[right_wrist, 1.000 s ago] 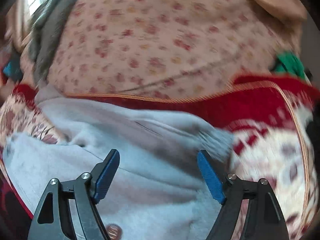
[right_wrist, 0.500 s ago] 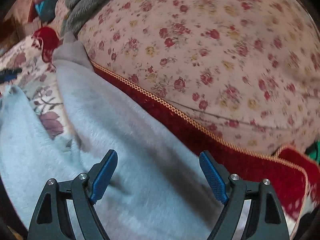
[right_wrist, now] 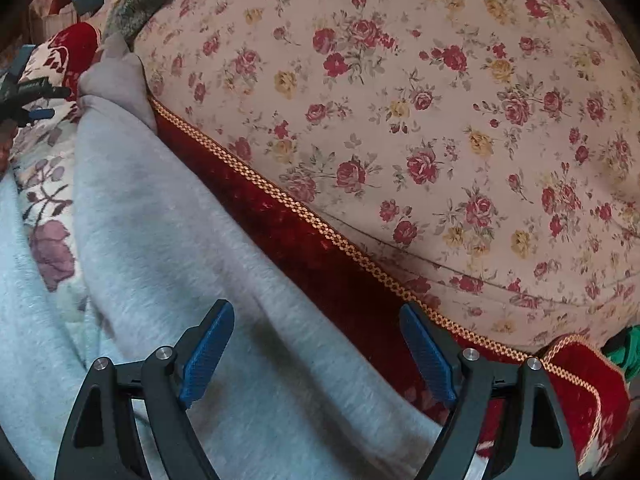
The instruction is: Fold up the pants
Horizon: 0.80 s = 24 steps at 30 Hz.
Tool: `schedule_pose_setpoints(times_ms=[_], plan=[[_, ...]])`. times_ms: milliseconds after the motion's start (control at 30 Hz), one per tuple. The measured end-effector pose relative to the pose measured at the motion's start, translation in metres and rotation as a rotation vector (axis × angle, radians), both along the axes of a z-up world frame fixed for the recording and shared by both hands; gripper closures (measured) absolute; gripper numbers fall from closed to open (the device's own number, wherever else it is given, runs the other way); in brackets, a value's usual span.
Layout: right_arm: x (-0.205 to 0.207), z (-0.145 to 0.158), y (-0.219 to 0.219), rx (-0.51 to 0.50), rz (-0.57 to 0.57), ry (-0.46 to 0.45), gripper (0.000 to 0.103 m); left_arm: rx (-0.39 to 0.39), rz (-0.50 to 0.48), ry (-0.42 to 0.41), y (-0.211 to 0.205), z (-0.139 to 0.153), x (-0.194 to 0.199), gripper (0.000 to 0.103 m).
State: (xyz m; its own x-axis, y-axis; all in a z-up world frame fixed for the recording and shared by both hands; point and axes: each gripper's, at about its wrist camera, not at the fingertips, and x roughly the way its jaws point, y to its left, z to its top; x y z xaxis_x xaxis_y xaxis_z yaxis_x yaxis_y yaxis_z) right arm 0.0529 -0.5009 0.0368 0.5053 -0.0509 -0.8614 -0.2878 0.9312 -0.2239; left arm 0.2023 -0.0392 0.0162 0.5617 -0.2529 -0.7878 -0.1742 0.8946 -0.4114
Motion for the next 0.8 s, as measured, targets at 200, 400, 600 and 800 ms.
schedule_pose_setpoints(times_ms=[200,400,600,800], plan=[[0.010,-0.007,0.001,-0.009,0.020,0.012,0.014,-0.052,-0.004,0.030,-0.001,-0.012,0.018,0.015],[0.021,-0.015,0.007,-0.040,0.074,0.046,0.013,-0.125,-0.075,0.019,-0.018,-0.019,0.026,0.037],[0.029,-0.037,0.017,-0.130,0.138,0.132,0.018,-0.080,-0.070,0.008,-0.031,-0.014,0.022,0.075],[0.019,-0.048,0.034,-0.236,0.172,0.144,0.088,-0.078,-0.093,-0.061,-0.025,0.019,-0.001,0.090]])
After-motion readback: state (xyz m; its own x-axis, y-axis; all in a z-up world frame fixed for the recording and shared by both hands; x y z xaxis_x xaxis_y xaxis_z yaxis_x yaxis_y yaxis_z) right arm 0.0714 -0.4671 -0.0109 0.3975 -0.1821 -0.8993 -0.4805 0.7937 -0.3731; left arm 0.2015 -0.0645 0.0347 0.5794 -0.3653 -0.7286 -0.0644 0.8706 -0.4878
